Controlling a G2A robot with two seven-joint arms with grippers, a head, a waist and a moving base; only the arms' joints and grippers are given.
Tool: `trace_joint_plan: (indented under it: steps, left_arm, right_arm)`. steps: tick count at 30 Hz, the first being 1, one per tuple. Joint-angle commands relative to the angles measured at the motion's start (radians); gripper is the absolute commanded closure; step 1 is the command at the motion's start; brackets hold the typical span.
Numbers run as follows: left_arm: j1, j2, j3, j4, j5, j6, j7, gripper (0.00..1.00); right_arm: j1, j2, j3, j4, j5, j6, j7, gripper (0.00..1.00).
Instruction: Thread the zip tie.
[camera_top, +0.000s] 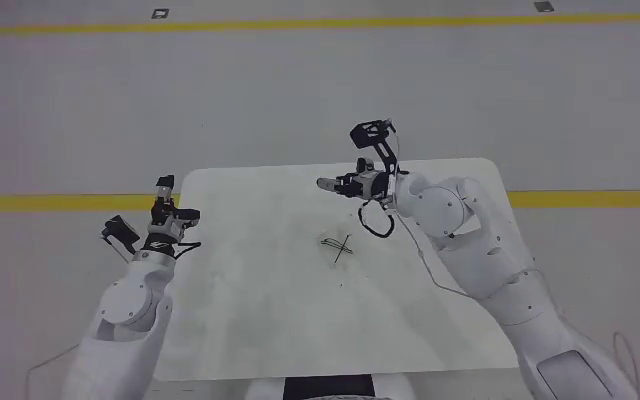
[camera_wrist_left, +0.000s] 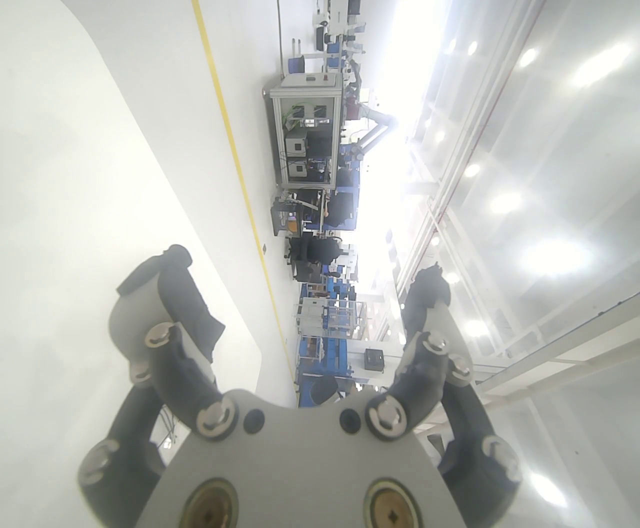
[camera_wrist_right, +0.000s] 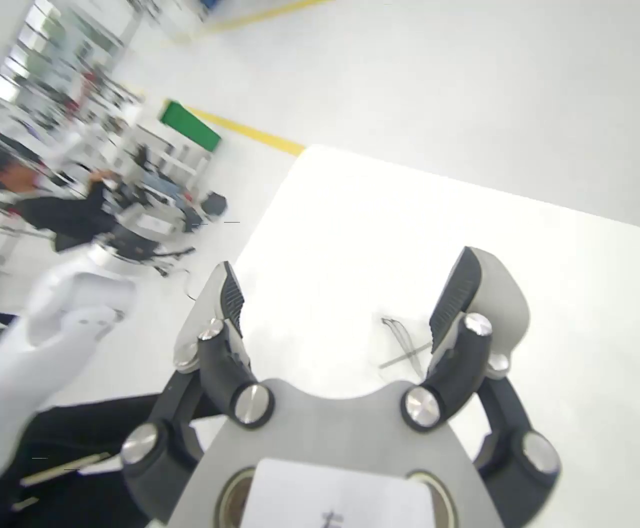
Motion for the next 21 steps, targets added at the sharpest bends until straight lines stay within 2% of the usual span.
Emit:
trace_joint_plan:
  steps: [1,2,21]
  left_arm:
    - [0.0,0.0,0.0,0.0,0.0,0.0,0.0,0.0]
    - [0.0,0.0,0.0,0.0,0.0,0.0,0.0,0.0]
    - [0.0,0.0,0.0,0.0,0.0,0.0,0.0,0.0]
  right_arm:
    - [0.017,-0.005,-0.036,0.016,0.009,-0.013,0.073,0.0]
    - [0.027,-0.008,-0.054,0.024,0.012,-0.025,0.107,0.0]
    - [0.027,-0.008,-0.054,0.024,0.012,-0.025,0.107,0.0]
